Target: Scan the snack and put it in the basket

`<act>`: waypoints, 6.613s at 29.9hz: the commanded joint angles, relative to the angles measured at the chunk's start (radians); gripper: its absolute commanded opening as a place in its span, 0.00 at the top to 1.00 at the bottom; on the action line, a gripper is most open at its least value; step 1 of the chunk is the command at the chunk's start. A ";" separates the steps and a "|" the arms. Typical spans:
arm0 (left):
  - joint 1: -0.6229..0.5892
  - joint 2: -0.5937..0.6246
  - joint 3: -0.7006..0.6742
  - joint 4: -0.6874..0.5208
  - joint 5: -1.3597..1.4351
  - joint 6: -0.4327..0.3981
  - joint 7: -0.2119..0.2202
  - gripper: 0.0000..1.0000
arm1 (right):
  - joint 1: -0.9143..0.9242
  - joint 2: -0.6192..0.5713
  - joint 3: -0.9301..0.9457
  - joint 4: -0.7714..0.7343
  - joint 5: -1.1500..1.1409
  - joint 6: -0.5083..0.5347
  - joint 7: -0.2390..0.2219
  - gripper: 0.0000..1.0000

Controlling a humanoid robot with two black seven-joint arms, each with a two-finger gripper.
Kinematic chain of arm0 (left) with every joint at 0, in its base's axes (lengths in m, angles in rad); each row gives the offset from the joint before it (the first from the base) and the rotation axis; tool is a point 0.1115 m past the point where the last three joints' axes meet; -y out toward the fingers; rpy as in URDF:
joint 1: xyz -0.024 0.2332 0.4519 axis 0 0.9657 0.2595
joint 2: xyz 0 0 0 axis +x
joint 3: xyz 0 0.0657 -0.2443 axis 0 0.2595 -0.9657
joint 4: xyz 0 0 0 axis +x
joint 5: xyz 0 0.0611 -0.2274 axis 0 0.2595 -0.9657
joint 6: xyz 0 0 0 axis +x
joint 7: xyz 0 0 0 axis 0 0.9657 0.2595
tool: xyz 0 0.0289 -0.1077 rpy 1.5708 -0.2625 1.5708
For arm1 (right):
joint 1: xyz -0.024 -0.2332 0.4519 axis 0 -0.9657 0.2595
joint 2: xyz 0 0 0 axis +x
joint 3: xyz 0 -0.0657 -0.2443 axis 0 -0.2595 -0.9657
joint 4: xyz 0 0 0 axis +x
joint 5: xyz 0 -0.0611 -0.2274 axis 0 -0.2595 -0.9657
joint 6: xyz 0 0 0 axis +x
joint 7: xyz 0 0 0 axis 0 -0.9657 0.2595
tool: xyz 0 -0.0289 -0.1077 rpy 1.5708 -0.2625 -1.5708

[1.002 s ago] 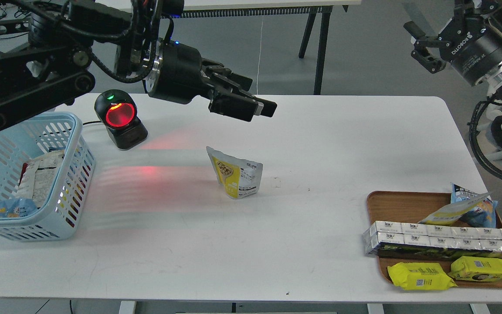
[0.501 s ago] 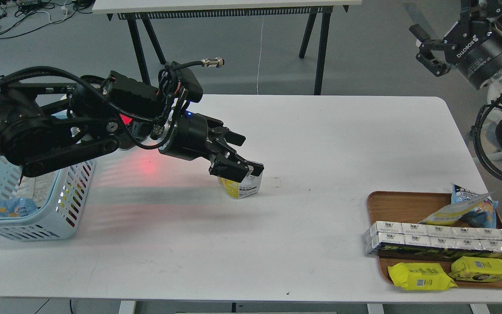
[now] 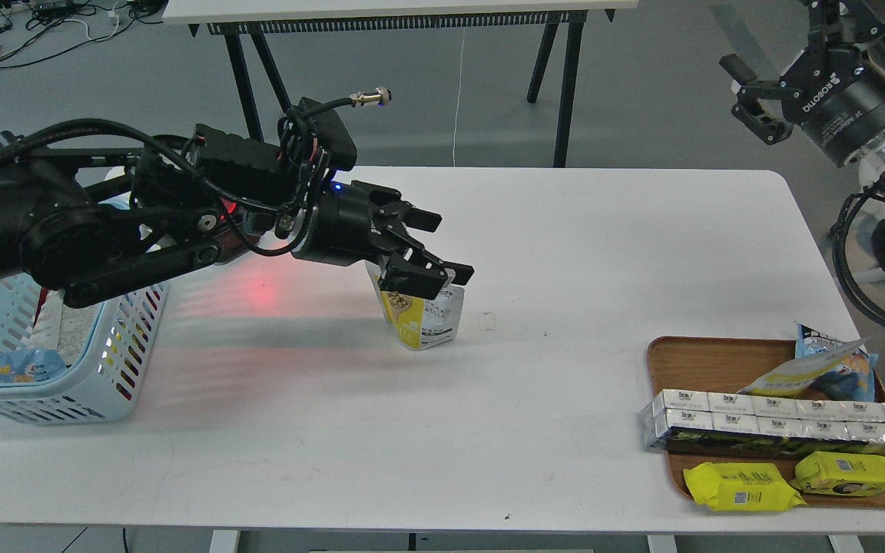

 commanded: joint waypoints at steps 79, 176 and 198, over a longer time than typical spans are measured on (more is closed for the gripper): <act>0.034 0.274 -0.250 -0.005 0.440 -0.184 0.000 0.99 | -0.082 -0.037 0.078 0.018 0.008 0.000 0.000 0.03; 0.272 0.209 -0.495 0.314 -1.106 -0.236 0.000 0.16 | -0.003 0.007 -0.036 -0.026 -0.023 0.000 0.000 0.03; 0.433 0.155 -0.569 0.362 -1.138 -0.305 0.000 0.15 | -0.032 0.161 -0.119 0.035 -0.107 0.000 0.000 0.01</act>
